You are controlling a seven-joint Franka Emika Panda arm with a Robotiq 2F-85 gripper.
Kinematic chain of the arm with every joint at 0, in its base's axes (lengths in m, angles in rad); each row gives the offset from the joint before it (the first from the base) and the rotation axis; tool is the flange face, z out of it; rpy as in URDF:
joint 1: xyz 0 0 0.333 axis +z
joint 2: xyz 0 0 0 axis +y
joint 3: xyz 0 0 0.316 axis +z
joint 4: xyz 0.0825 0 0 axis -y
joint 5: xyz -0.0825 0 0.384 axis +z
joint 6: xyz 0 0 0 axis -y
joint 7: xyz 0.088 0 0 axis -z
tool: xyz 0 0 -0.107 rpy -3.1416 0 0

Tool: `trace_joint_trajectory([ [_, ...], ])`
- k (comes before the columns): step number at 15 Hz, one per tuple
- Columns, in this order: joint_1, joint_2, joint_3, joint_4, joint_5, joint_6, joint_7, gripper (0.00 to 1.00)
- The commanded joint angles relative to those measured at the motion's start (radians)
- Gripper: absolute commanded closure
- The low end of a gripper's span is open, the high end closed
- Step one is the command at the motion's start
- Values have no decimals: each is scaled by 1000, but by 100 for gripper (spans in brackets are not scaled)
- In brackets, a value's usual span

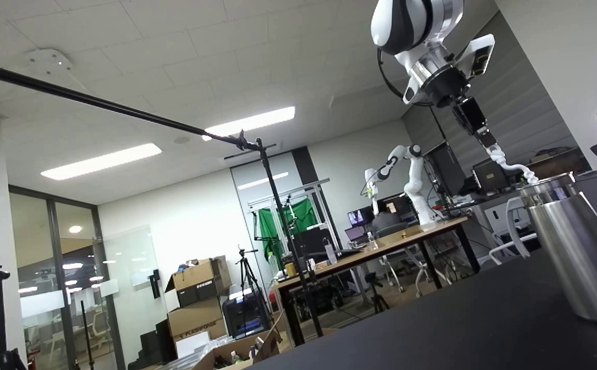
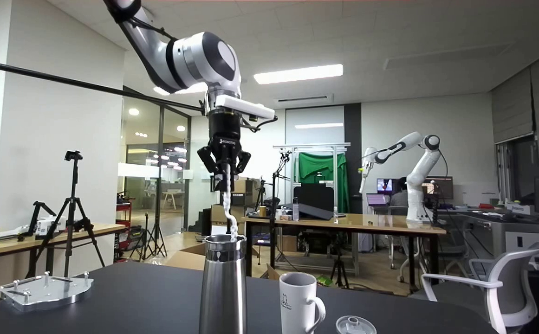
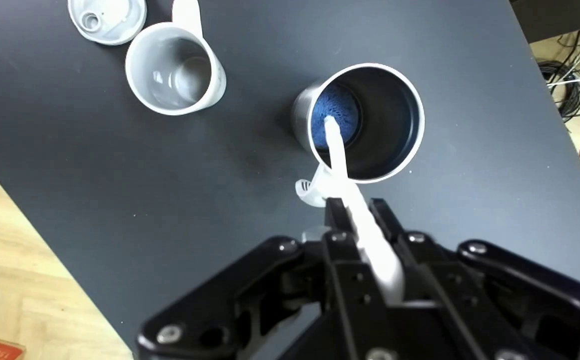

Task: Pull and push the object in the bottle over and over again

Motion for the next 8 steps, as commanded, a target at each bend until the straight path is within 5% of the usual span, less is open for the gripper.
trace_joint_trajectory([
  [1,3,43,-3,-19,-1,16,10,96],
  [8,9,97,7,-3,-26,6,19,96],
])
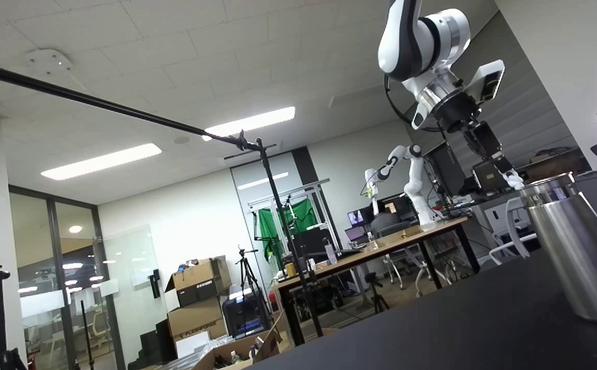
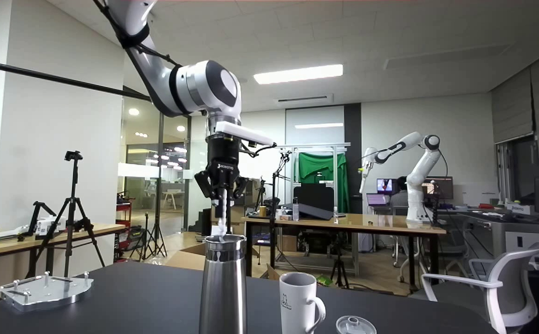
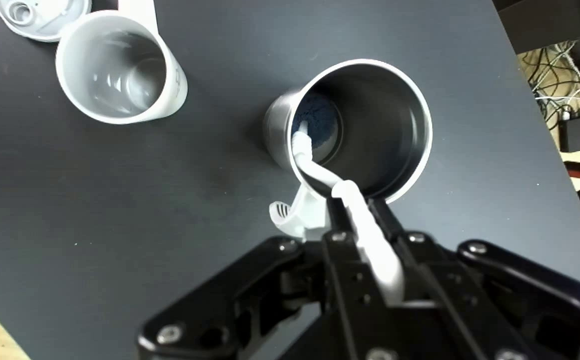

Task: Pull and push the object in the bottle over and over again

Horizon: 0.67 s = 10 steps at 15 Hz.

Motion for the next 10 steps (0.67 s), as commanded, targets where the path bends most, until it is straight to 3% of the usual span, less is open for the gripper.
trace_joint_trajectory([
  [1,7,-6,3,13,-26,-20,18,96],
  [10,19,-81,12,61,-52,-49,6,96],
])
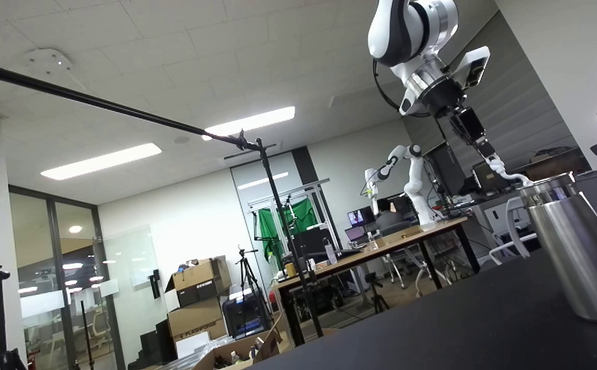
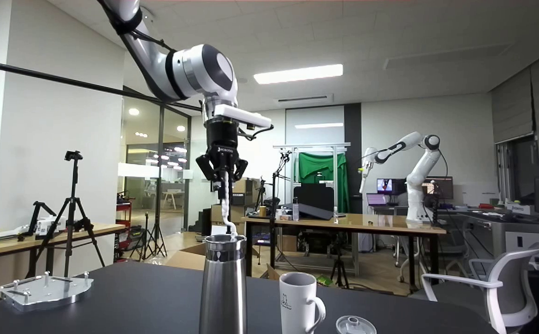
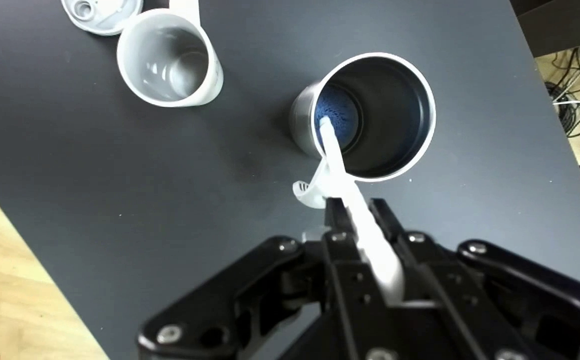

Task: Pull and push the object in the bottle over and over again

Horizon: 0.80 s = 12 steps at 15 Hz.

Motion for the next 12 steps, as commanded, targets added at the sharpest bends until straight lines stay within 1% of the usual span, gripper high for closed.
trace_joint_trajectory([
  [1,11,-37,3,25,-24,-27,7,96],
  [4,15,-23,3,15,-13,-12,-1,96],
  [8,11,33,4,-13,4,17,-6,96],
  [12,9,85,8,-17,-3,27,-2,96],
])
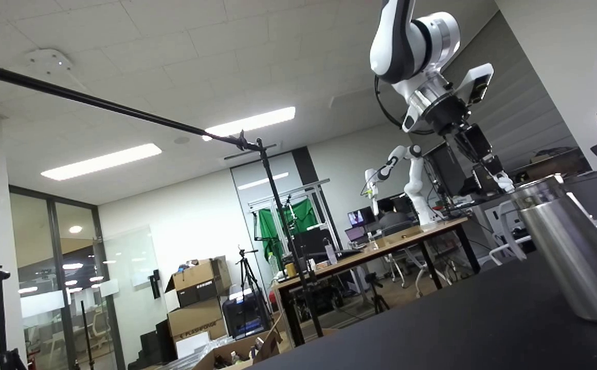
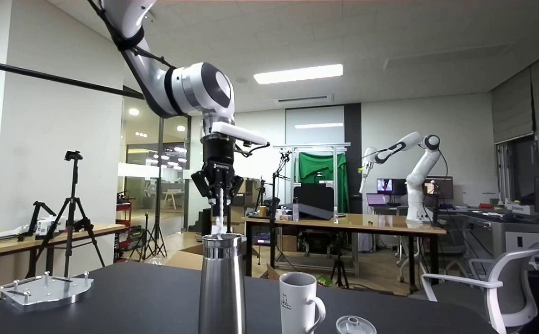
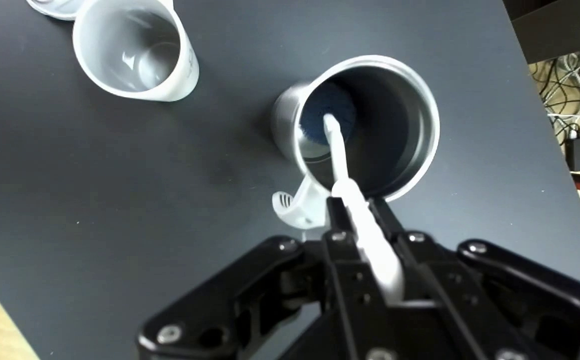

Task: Pull and push the object in the bottle over and over again

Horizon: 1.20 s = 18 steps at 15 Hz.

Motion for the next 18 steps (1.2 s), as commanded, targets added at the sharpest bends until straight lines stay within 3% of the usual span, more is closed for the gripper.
trace_joint_trajectory([
  [1,-5,21,5,-1,1,10,-1,96],
  [3,-4,13,4,2,0,2,8,94],
  [4,-4,5,5,1,-2,-3,-2,60],
  [6,-6,-16,5,-2,0,-10,-8,53],
  [13,-9,-105,-1,-1,4,-46,-25,5],
  [15,-7,-117,-4,-1,-1,-67,-28,0],
  [16,-3,-95,-2,4,0,-43,-16,10],
  [18,-3,-104,-3,4,0,-55,-19,0],
])
